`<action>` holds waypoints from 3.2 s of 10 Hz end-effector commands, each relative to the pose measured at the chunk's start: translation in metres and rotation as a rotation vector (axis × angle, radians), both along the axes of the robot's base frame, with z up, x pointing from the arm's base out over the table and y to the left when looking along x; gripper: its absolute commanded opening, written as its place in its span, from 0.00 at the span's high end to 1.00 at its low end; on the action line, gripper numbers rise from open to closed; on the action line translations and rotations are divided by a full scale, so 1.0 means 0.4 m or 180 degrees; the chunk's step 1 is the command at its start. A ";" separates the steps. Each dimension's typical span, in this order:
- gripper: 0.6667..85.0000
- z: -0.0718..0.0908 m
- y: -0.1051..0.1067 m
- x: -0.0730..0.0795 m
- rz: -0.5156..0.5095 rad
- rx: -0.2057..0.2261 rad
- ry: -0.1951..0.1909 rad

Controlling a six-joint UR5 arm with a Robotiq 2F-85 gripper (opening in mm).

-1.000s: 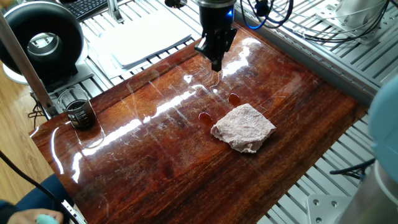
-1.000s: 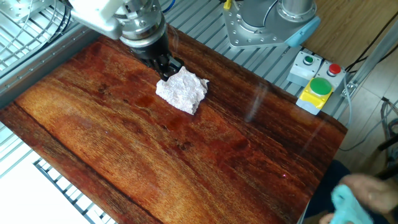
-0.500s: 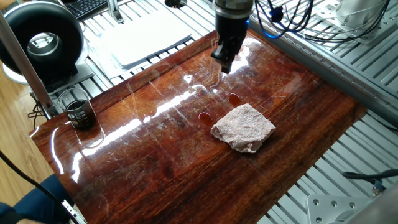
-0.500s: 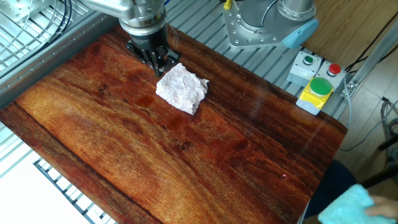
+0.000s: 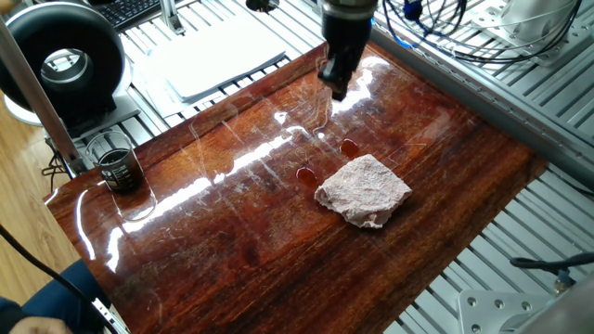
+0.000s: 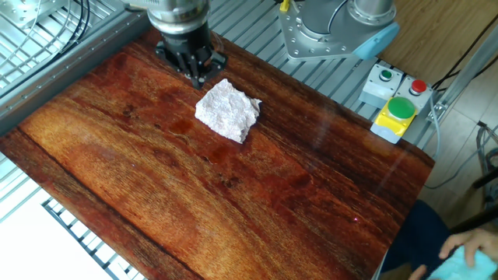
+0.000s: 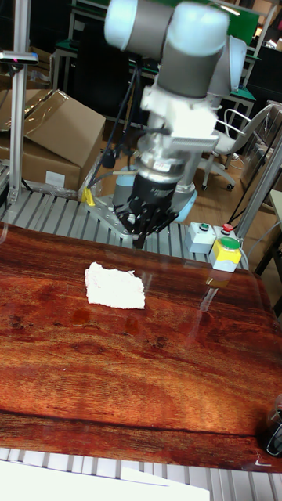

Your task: Clean the table with a cloth

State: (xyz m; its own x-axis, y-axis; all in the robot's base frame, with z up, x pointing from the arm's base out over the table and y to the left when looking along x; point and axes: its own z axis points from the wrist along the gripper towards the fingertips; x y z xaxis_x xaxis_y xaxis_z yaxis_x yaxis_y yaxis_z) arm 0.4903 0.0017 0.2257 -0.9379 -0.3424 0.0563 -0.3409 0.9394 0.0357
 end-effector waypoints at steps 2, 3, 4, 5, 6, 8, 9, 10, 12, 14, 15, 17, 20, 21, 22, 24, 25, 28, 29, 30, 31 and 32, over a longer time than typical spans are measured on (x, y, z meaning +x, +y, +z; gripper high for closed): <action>1.00 0.053 0.012 -0.003 0.0043 -0.0066 0.0043; 1.00 0.053 0.013 -0.001 0.0038 -0.0061 0.0033; 1.00 0.052 0.011 0.001 0.0029 -0.0067 0.0018; 1.00 0.054 0.011 0.003 0.0004 -0.0054 0.0003; 1.00 0.056 0.013 0.006 0.0000 -0.0035 -0.0011; 1.00 0.057 0.014 0.002 -0.0010 -0.0030 0.0008; 1.00 0.057 0.009 -0.001 -0.0015 -0.0055 0.0023; 1.00 0.057 0.006 0.000 0.0004 -0.0069 0.0018; 1.00 0.056 0.031 0.015 0.0028 0.0055 -0.0060; 1.00 0.066 0.025 0.001 0.0005 0.0039 0.0008; 1.00 0.014 0.035 0.014 -0.0017 0.0096 -0.0104; 1.00 -0.081 0.047 0.052 0.0016 0.0215 -0.0315; 1.00 -0.077 0.046 0.065 0.0064 0.0205 -0.0370; 1.00 -0.078 0.040 0.048 0.0136 0.0178 -0.0294; 1.00 -0.079 0.023 0.019 0.0162 0.0099 -0.0146; 1.00 -0.077 -0.014 -0.018 0.0243 -0.0072 0.0039; 1.00 -0.078 -0.036 0.006 0.0299 -0.0181 -0.0077; 1.00 -0.081 -0.015 -0.030 0.0086 -0.0091 0.0097; 1.00 -0.128 -0.005 -0.053 0.0030 0.0012 0.0150; 1.00 -0.189 0.011 -0.069 0.0082 0.0196 0.0123; 0.98 -0.248 -0.002 -0.068 0.0103 0.0192 0.0029; 0.75 -0.284 -0.031 -0.089 0.0279 0.0113 0.0086</action>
